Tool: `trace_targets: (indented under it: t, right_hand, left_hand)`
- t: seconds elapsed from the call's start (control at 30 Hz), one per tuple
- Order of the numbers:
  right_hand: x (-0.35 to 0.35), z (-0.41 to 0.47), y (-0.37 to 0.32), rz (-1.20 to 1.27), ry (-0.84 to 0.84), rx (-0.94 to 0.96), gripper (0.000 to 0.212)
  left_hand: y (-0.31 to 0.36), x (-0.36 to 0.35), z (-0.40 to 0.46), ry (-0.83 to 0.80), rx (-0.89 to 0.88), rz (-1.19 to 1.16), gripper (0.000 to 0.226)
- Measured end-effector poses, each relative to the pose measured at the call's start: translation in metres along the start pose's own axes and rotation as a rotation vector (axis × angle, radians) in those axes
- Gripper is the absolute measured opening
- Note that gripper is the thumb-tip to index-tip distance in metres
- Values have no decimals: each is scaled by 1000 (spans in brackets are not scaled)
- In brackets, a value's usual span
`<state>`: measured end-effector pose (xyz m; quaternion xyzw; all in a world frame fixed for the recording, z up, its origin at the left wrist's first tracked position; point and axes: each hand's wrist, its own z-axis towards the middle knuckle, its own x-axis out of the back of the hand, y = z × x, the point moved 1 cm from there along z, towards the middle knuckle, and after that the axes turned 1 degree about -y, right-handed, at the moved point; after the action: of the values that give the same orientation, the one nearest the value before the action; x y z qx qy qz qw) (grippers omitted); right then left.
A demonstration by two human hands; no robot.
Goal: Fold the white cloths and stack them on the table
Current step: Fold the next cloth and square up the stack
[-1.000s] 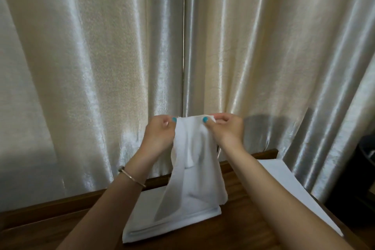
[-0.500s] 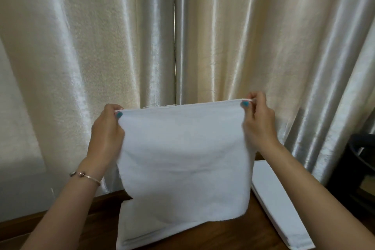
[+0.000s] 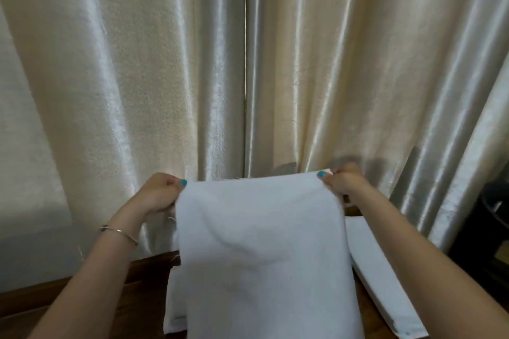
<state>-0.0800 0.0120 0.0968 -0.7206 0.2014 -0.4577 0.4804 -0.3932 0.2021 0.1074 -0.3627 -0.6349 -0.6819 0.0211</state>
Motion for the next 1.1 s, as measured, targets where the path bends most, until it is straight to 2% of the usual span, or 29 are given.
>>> trace_targets:
  t: [0.1, 0.23, 0.33, 0.43, 0.6, 0.67, 0.77, 0.9, 1.0, 1.1]
  right_hand:
    - [-21, -9, -2, 200, 203, 57, 21]
    - [-49, -51, -27, 333, 316, 246, 18]
    - [-64, -81, -50, 417, 283, 435, 10]
    - [-72, -96, -65, 434, 202, 530, 7]
    - [-69, -97, -67, 458, 7, 465, 17]
    - [-63, -94, -64, 527, 21, 393, 15]
    - [-59, -91, -60, 598, 148, 367, 23]
    - [-69, -107, -58, 566, 108, 571, 23]
    - [-72, -112, -53, 529, 85, 686, 30]
    - [-72, -112, -48, 438, 87, 719, 32]
  left_hand:
    - [12, -31, -1, 98, 76, -172, 42]
    - [55, -73, -29, 130, -45, -490, 30]
    - [84, -91, -46, 157, -199, -594, 23]
    - [100, -99, -47, 238, -234, -683, 14]
    - [103, -101, -42, 214, -219, -694, 12]
    - [97, -98, -41, 197, -176, -663, 11]
    - [96, -97, -44, 184, -151, -602, 10]
    - [102, -98, -54, 123, -164, -555, 19]
    - [104, -94, -56, 13, -119, -679, 20]
    - [104, -89, -58, -75, -107, -776, 24]
